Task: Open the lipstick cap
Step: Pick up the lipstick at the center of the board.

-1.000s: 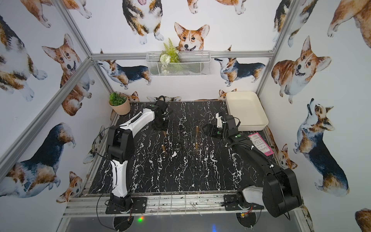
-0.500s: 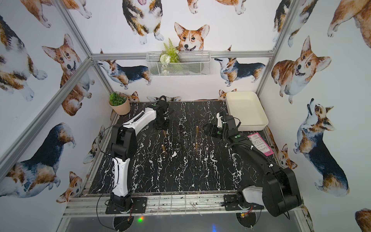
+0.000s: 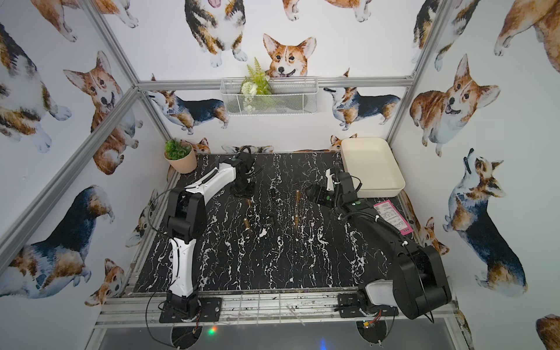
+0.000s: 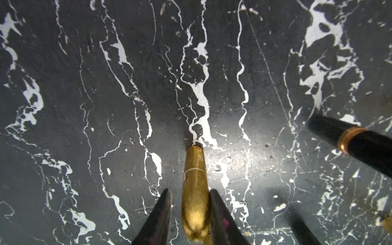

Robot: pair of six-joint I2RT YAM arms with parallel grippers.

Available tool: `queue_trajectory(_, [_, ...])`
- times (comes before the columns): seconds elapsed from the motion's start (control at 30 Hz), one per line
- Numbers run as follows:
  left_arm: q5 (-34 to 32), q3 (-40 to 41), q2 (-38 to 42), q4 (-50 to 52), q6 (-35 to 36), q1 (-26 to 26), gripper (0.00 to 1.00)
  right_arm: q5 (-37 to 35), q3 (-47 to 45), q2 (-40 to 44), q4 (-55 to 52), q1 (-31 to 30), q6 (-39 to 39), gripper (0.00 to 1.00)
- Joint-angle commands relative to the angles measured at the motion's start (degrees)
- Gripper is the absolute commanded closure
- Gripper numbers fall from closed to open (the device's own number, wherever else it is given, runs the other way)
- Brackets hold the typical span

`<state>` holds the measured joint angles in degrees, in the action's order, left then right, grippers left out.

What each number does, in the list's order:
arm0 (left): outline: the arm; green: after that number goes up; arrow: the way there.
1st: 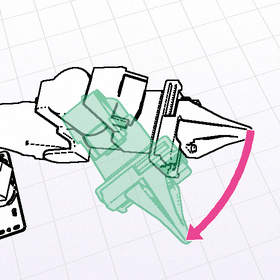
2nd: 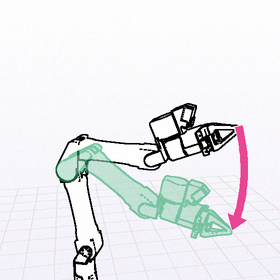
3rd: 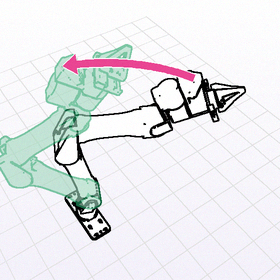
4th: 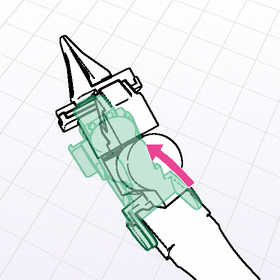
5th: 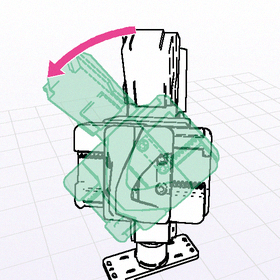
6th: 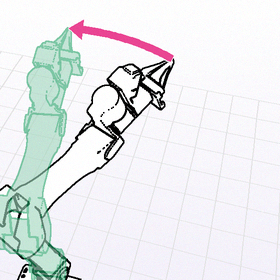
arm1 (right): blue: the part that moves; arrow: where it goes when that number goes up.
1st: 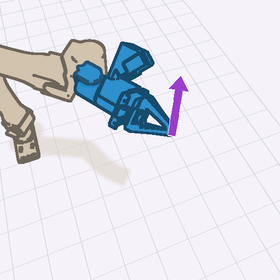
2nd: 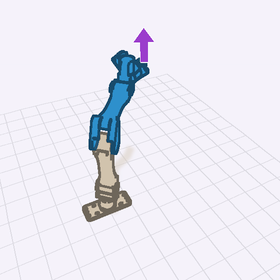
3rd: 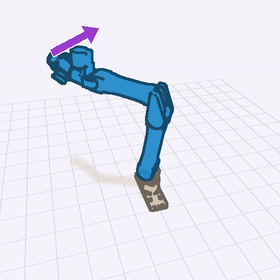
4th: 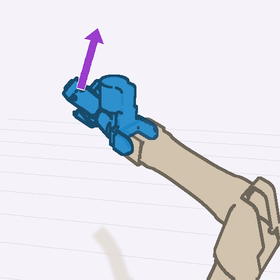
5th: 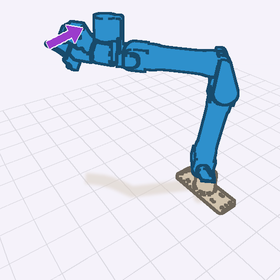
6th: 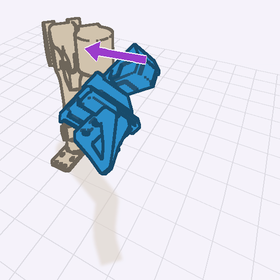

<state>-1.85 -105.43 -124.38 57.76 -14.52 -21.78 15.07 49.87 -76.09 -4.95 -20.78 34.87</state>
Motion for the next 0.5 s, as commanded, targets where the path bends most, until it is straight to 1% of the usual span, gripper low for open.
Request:
queue_trajectory(0.0, [0.0, -0.52, -0.05, 1.3, -0.07, 0.07, 0.75, -0.3, -0.03, -0.14, 1.7, -0.11, 1.07, 0.08])
queue_trajectory(0.03, [0.0, -0.65, -0.16, 1.47, -0.09, 0.07, 0.79, -0.31, -0.14, -0.17, 1.7, -0.06, 1.07, 0.09])
queue_trajectory(0.1, [-0.09, -0.65, 0.0, 1.64, -0.07, 0.07, 0.82, -0.31, -0.12, -0.16, 1.76, -0.11, 1.07, 0.08])
queue_trajectory(0.3, [-0.09, -0.96, 0.02, 2.43, 0.52, 0.07, 0.97, 0.04, -0.03, -0.55, 1.94, -0.1, 1.06, 0.09])
queue_trajectory(0.4, [0.17, -1.78, 0.76, 3.79, 0.87, 0.07, 1.0, 1.34, 0.36, -0.29, 1.81, -0.06, 0.04, 0.09])
queue_trajectory(0.47, [0.24, -2.53, 1.94, 4.89, 1.36, 0.03, 1.0, 2.48, 0.95, -0.04, 1.29, -0.06, -1.12, 0.09])
